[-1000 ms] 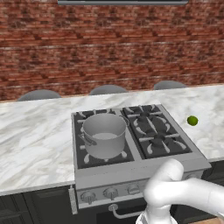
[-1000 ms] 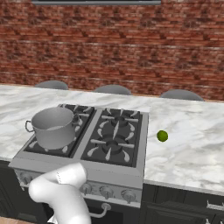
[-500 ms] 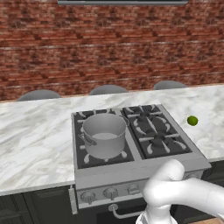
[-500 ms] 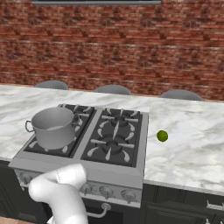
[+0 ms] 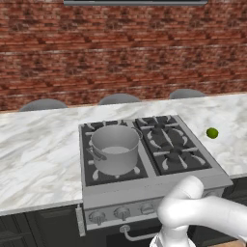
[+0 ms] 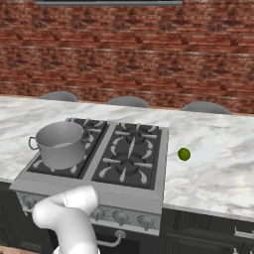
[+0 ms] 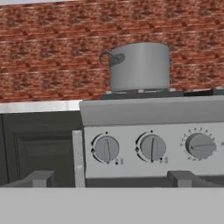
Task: Turn on the burner for the pot on the stove. Wait thirty seconds for the pot to heat up. Then add the lime to the pot.
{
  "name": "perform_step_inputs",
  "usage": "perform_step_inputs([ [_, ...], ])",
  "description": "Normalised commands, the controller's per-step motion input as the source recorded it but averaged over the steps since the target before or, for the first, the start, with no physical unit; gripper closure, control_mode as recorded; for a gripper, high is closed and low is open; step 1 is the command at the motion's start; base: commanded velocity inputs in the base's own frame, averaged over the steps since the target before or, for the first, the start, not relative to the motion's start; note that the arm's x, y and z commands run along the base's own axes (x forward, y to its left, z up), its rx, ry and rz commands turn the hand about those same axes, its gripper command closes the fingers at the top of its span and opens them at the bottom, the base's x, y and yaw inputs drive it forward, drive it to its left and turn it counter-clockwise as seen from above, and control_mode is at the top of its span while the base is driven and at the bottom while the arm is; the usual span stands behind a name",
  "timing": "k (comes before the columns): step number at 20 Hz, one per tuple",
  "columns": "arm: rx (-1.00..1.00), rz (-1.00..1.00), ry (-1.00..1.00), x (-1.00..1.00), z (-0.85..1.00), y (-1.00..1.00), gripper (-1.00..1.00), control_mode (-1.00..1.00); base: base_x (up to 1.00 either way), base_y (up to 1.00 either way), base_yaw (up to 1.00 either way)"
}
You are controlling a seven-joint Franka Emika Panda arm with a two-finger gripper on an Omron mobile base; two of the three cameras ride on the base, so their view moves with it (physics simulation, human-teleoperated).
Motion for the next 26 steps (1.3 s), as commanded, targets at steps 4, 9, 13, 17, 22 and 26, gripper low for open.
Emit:
perform_step_inputs([
  [4, 0.00, 0.00, 0.00, 0.42, 0.00, -0.04, -1.00, -1.00, 0.00, 0.00, 0.00],
  [9, 0.00, 0.00, 0.00, 0.37, -0.06, 0.00, -1.00, -1.00, 0.00, 0.00, 0.00],
  [13, 0.00, 0.00, 0.00, 0.33, -0.27, 0.00, -1.00, -1.00, 0.00, 0.00, 0.00],
  [17, 0.00, 0.00, 0.00, 0.39, -0.36, 0.00, -1.00, -1.00, 0.00, 0.00, 0.00],
  [22, 0.00, 0.00, 0.00, 0.31, -0.16, 0.00, -1.00, -1.00, 0.00, 0.00, 0.00],
  [26, 0.00, 0.00, 0.00, 0.24, -0.03, 0.00, -1.00, -1.00, 0.00, 0.00, 0.00],
])
